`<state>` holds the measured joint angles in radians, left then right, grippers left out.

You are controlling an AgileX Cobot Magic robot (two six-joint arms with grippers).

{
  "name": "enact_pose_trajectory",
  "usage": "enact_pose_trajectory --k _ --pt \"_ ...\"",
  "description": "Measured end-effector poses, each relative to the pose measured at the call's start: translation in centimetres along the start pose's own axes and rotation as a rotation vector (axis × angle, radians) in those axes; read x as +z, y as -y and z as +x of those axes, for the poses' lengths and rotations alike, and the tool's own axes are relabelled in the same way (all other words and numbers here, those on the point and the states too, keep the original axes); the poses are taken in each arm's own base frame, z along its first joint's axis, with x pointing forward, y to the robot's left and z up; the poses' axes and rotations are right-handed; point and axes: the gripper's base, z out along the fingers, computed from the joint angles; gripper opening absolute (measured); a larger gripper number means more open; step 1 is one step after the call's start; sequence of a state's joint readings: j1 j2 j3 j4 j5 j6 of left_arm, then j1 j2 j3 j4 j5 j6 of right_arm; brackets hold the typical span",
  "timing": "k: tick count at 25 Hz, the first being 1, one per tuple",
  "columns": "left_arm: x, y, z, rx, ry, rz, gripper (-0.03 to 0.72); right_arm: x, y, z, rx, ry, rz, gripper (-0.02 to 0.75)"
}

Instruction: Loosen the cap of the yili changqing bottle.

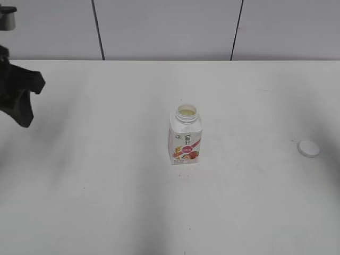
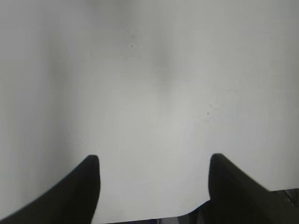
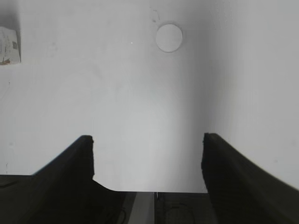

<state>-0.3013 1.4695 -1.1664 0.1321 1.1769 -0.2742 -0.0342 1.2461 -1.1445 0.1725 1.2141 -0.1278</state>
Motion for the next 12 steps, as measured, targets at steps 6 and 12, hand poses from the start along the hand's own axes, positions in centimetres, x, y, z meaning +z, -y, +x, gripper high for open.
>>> enact_pose_trajectory --k 6,12 --pt "-2.0 -1.2 4.0 -0.006 0.097 0.022 0.445 -2.4 -0.7 4.6 -0.015 0.080 0.006 0.565" --pt "-3.9 -2.3 7.7 -0.015 0.193 0.040 0.438 -2.6 -1.1 9.7 -0.022 0.119 0.009 0.565"
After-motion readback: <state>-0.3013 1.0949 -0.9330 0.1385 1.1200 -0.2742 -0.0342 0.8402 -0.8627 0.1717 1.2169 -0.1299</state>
